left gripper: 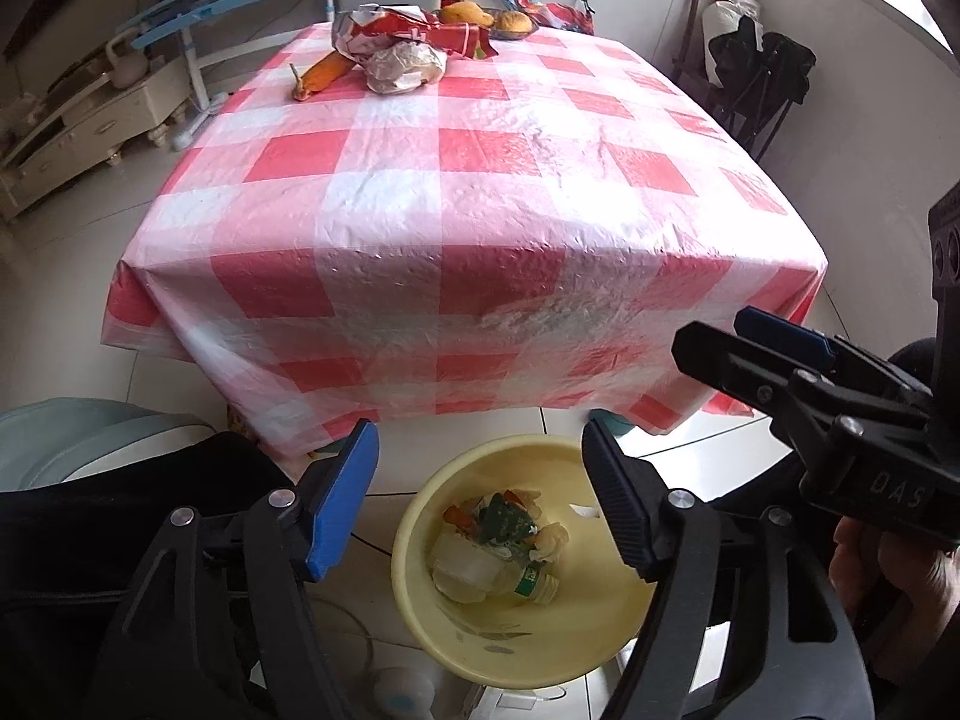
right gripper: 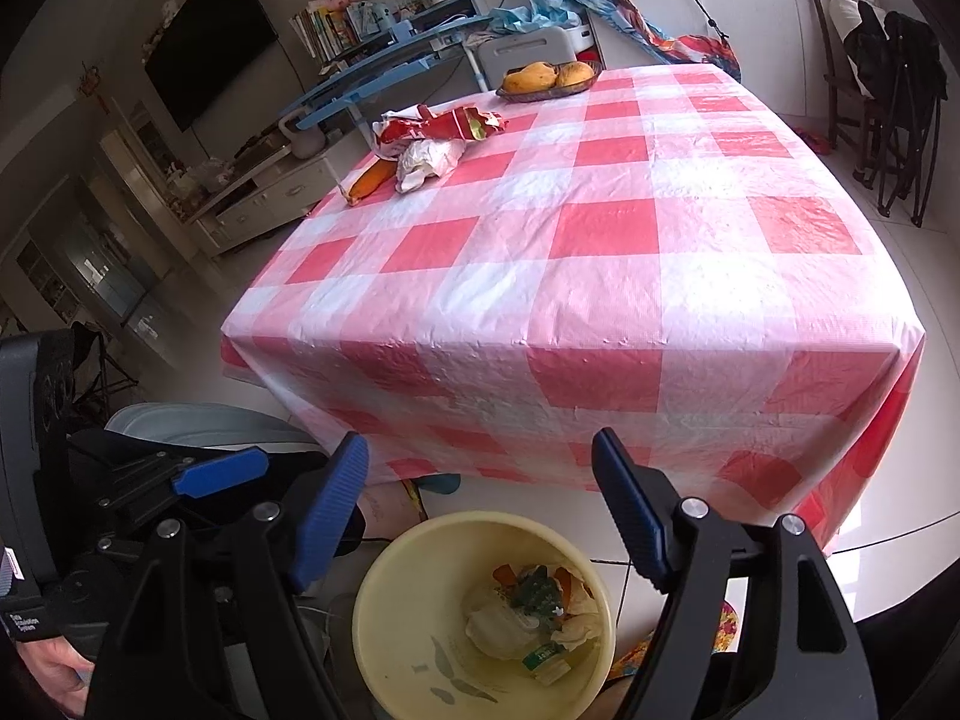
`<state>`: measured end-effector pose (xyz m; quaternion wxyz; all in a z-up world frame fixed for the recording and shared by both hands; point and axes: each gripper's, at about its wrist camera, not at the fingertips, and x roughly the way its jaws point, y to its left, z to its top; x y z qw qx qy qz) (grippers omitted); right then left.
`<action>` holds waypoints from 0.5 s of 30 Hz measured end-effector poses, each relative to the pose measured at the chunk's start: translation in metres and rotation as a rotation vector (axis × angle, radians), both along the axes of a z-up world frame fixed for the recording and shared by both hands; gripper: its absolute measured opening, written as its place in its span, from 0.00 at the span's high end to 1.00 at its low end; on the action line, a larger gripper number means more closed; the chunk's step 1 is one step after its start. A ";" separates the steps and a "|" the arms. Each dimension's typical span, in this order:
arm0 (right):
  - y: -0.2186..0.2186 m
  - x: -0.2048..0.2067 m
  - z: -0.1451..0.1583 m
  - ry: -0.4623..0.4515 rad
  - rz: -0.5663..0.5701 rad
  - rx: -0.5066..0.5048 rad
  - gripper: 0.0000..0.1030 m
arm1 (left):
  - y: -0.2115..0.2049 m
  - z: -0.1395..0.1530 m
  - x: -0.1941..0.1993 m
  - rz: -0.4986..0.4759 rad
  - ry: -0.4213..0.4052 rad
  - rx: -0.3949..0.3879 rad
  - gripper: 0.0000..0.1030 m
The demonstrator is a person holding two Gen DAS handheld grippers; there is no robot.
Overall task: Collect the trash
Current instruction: 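Grasp the red-white chip bag with the right gripper while the left grasps the white plastic bag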
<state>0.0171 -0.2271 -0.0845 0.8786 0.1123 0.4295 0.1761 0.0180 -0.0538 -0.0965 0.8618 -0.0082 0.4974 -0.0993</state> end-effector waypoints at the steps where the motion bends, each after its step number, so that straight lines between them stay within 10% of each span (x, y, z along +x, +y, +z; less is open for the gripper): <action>1: 0.001 0.000 0.000 0.002 0.002 -0.001 0.28 | 0.002 0.000 0.001 0.011 0.000 -0.005 0.33; 15: 0.001 -0.001 0.000 -0.009 -0.007 -0.011 0.28 | 0.009 -0.002 0.005 0.060 -0.003 -0.014 0.31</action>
